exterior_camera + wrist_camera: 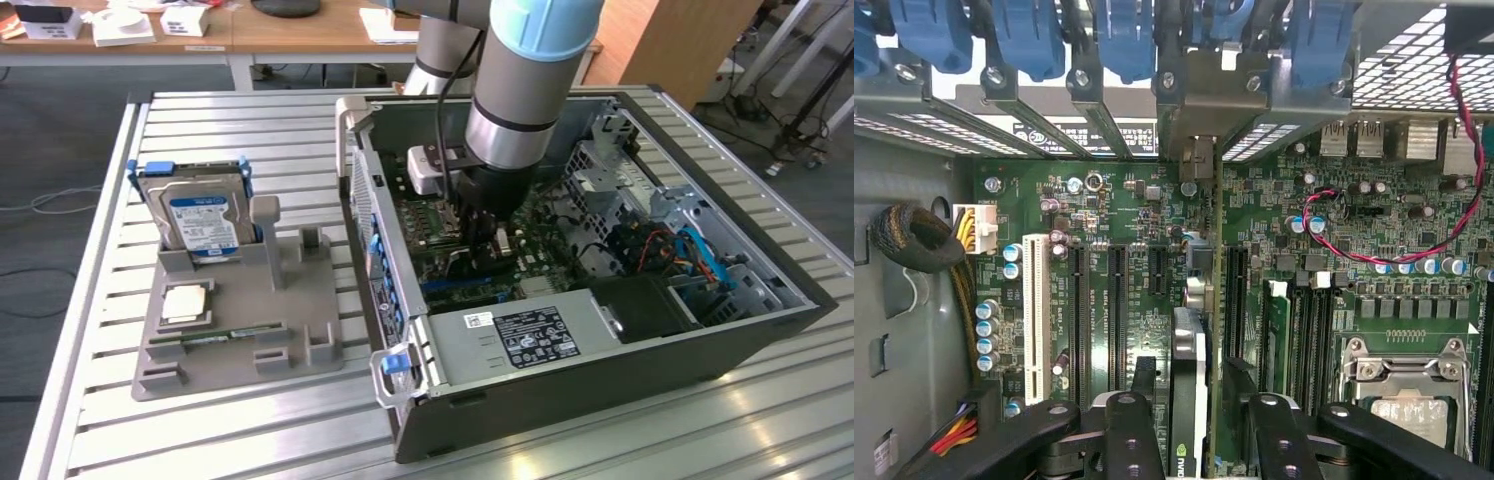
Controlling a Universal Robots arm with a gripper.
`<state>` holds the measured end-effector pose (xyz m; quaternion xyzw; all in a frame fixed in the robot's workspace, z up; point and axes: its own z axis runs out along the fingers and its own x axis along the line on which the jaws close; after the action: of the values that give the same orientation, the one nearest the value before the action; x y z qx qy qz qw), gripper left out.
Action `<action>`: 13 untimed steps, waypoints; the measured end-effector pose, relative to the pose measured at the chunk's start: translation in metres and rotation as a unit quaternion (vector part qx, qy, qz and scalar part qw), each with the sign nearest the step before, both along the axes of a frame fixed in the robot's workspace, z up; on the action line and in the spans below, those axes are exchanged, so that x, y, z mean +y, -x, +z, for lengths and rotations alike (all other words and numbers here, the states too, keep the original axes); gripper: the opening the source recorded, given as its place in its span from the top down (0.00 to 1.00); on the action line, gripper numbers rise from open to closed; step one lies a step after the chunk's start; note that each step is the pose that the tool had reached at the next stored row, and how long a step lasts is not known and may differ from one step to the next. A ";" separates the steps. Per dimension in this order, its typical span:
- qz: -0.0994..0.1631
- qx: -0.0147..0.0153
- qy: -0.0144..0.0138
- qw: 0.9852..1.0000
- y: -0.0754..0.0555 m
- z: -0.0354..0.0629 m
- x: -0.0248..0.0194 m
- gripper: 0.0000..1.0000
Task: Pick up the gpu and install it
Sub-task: 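Pick up the gpu and move the gpu toward the slot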
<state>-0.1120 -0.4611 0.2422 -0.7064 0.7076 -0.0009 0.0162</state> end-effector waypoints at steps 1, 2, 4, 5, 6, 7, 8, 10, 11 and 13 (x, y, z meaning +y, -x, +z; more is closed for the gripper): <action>0.000 0.000 0.000 1.000 0.000 0.0008 -0.0001 0.60; 0.000 0.000 0.000 1.000 0.000 0.0020 0.0000 0.60; 0.000 0.000 0.000 1.000 0.000 0.0063 0.0000 0.60; 0.000 0.000 0.000 1.000 0.000 0.0088 0.0000 0.60; 0.000 0.000 0.000 1.000 0.000 0.0115 0.0000 0.60; 0.000 0.000 0.000 1.000 0.000 0.0151 0.0000 0.60; 0.000 0.000 0.000 1.000 0.000 0.0184 0.0000 0.60; 0.000 0.000 0.000 1.000 0.000 0.0253 0.0000 0.60; 0.000 0.000 0.000 1.000 0.000 0.0289 0.0000 0.60; 0.000 0.000 0.000 1.000 0.000 0.0368 0.0000 0.60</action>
<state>-0.1120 -0.4611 0.2789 -0.7064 0.7076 -0.0009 0.0161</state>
